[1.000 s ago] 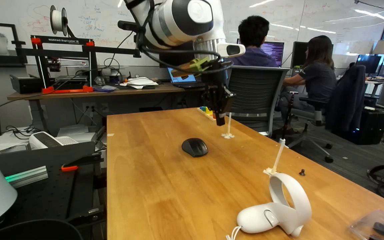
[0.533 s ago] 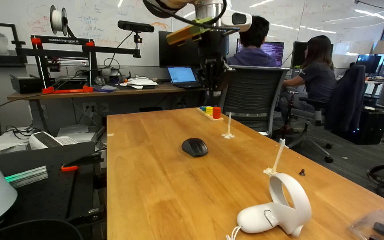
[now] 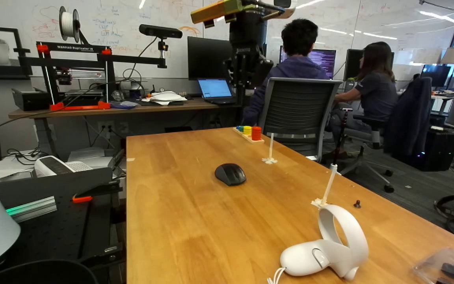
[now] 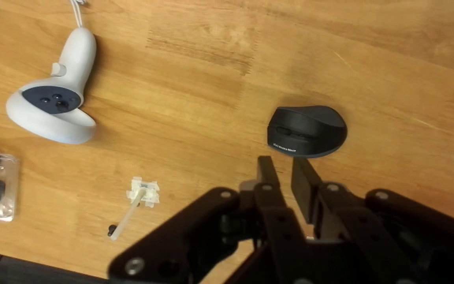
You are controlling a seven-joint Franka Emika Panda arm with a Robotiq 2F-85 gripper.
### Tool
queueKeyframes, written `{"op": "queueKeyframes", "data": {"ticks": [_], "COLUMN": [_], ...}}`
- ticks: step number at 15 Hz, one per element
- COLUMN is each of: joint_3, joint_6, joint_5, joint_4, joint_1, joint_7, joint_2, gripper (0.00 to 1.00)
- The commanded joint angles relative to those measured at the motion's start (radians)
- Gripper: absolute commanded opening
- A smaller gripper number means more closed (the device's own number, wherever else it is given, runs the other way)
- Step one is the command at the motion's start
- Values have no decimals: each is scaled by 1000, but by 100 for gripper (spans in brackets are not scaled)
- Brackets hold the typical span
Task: Press the left button on the computer mouse.
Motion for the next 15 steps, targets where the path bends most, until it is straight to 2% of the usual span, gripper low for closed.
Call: {"op": "queueKeyframes", "data": {"ticks": [1,6,8,9,10,11,15], "joint_3": [16,15,14,14,18,18,18], "joint_6": [-60,-90,-107,-126,-77,-87,-96], "joint_5": [27,16,16,16,2,2,2], "joint_4": [22,27,28,32,14,16,18], "joint_1": [-19,-19,-19,-20,-20,-20,-20], "joint_7": [-50,-67,-72,-78,-45,-49,-53], "joint_2": [-32,-49,-55,-54,-37,-38,-39], "gripper": [52,89,100,100,93,100,100]}}
